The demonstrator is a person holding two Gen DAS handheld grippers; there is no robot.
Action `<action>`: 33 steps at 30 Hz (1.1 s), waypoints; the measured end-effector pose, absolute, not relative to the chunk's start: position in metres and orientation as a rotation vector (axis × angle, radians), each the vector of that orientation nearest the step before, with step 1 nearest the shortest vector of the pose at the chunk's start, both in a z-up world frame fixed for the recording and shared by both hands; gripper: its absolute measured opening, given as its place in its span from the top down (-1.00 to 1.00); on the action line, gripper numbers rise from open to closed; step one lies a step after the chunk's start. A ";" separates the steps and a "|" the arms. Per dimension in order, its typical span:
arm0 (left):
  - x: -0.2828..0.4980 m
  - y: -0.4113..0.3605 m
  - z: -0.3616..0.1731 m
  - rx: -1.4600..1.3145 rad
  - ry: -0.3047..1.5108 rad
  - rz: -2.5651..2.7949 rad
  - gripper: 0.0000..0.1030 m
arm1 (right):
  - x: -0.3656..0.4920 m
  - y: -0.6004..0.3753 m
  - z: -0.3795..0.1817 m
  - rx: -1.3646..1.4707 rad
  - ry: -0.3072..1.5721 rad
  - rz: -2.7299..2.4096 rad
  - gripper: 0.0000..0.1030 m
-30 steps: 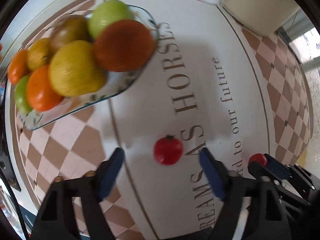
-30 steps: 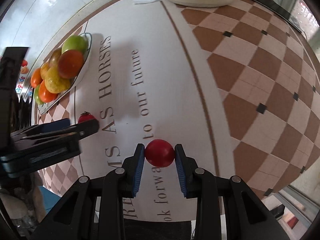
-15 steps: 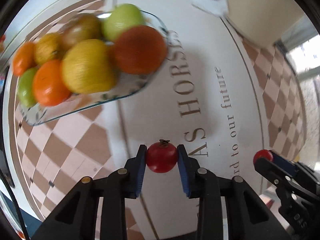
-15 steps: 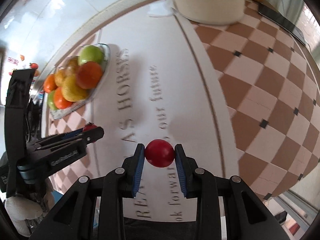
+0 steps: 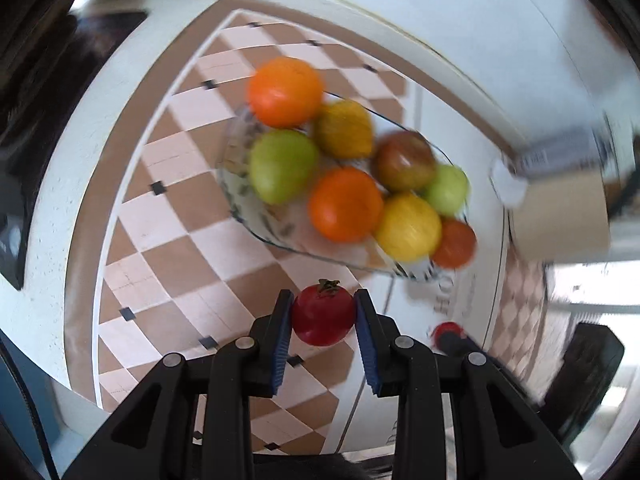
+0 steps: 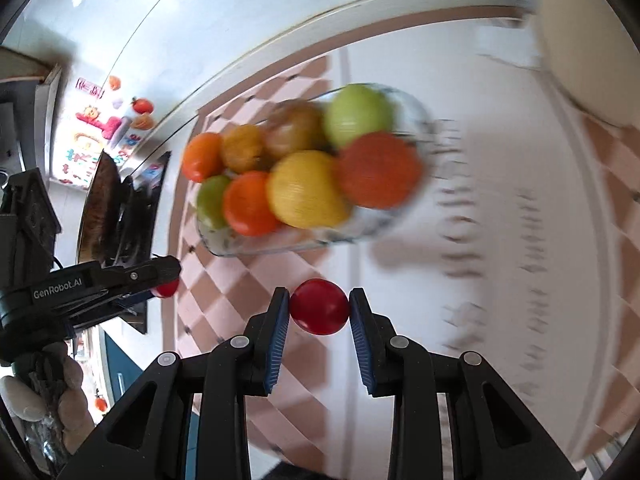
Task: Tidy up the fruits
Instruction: 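Place both cherry tomatoes on the plate and open both tools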
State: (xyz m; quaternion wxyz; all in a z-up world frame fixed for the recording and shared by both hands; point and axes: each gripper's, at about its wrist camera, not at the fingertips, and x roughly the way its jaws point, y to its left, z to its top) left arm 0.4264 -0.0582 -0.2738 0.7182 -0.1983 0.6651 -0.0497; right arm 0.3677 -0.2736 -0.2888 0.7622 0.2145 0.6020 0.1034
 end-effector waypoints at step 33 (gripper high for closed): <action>0.472 -0.036 -0.327 -0.504 1.613 -0.075 0.24 | 0.412 -0.212 -0.314 0.310 1.370 0.177 -0.21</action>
